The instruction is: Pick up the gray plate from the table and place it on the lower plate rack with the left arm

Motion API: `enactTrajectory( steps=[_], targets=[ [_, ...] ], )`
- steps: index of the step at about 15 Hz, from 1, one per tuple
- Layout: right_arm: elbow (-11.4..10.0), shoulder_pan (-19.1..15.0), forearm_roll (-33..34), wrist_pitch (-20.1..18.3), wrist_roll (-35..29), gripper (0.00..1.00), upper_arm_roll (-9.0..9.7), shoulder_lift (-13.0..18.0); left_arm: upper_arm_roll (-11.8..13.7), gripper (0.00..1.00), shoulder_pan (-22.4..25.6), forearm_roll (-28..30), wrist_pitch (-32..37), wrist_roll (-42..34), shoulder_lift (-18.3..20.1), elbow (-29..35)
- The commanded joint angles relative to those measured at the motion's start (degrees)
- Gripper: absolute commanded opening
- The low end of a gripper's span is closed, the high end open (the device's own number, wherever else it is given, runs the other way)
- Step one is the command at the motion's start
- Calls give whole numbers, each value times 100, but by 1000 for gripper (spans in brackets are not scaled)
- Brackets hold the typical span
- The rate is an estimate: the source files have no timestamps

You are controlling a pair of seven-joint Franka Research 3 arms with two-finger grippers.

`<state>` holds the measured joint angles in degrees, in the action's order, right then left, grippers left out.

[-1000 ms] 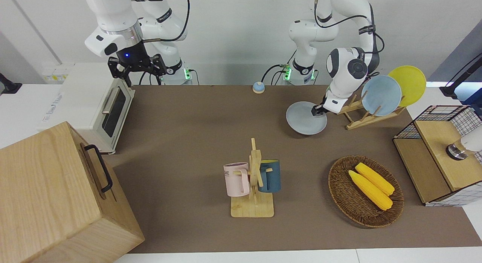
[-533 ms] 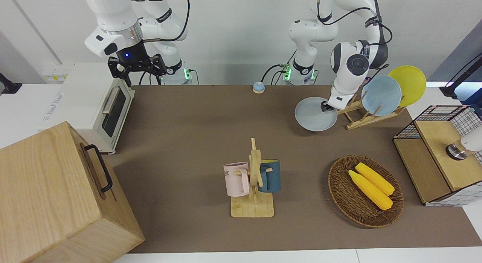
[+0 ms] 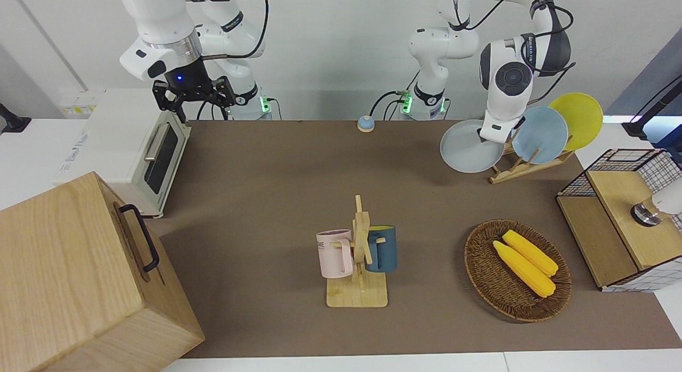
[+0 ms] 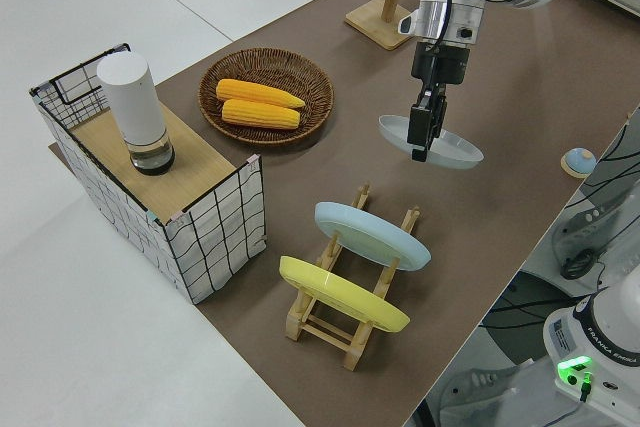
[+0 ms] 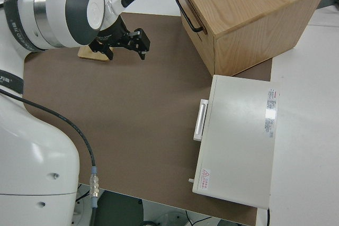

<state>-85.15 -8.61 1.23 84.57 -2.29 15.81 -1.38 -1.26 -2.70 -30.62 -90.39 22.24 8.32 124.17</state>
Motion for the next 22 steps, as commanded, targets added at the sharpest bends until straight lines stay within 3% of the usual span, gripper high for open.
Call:
enactTrajectory(
  steps=[1, 5, 9, 16, 22],
  targets=[
    [51, -106, 8, -81, -69, 983, 98, 7, -120, 0, -91, -847, 521, 342, -41, -68],
    [51, -106, 8, -81, -69, 983, 98, 15, -163, 0, -91, -1691, 909, 675, -50, -59],
    [51, -106, 8, -81, -69, 983, 98, 15, -172, 0, -82, -2061, 953, 1193, -137, 2],
    [51, -106, 8, -81, -69, 983, 98, 7, -207, 0, -91, -2773, 1269, 2292, -656, 11],
    [51, -106, 8, -72, -69, 983, 98, 15, -470, 0, -99, -2792, 1647, 2723, -814, 55]
  ],
)
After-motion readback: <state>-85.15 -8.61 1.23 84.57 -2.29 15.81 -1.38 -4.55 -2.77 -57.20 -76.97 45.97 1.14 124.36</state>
